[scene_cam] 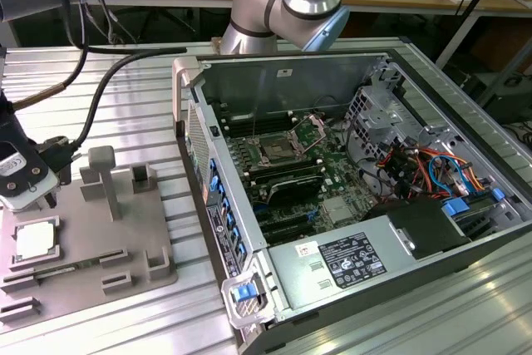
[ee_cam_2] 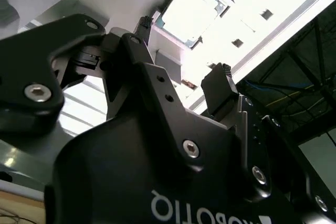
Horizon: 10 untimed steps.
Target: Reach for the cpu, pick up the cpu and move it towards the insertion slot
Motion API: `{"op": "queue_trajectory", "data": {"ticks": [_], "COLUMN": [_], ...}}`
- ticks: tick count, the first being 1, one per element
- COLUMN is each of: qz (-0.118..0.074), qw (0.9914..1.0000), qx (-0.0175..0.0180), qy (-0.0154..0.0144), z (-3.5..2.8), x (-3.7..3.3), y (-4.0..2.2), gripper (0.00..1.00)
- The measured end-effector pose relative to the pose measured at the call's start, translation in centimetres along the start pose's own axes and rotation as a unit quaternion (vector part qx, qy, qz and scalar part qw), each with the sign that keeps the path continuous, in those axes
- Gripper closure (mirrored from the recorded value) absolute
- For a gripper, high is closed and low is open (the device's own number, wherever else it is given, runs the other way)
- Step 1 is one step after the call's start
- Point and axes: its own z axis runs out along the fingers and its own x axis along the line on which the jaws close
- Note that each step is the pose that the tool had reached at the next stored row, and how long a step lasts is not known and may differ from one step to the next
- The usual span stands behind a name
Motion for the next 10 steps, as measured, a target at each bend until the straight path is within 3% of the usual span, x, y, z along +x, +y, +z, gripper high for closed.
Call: {"op": "queue_trajectory", "data": {"ticks": [1,10], "qz": [0.0,0.0], "qw": [1.0,1.0], "qx": [0.0,0.0], "qy": [0.0,0.0], "z": [0.58,0.77], "x": [0.0,-0.06], "y": [-0.02,-0.04], "gripper": [0.34,0.34]}}
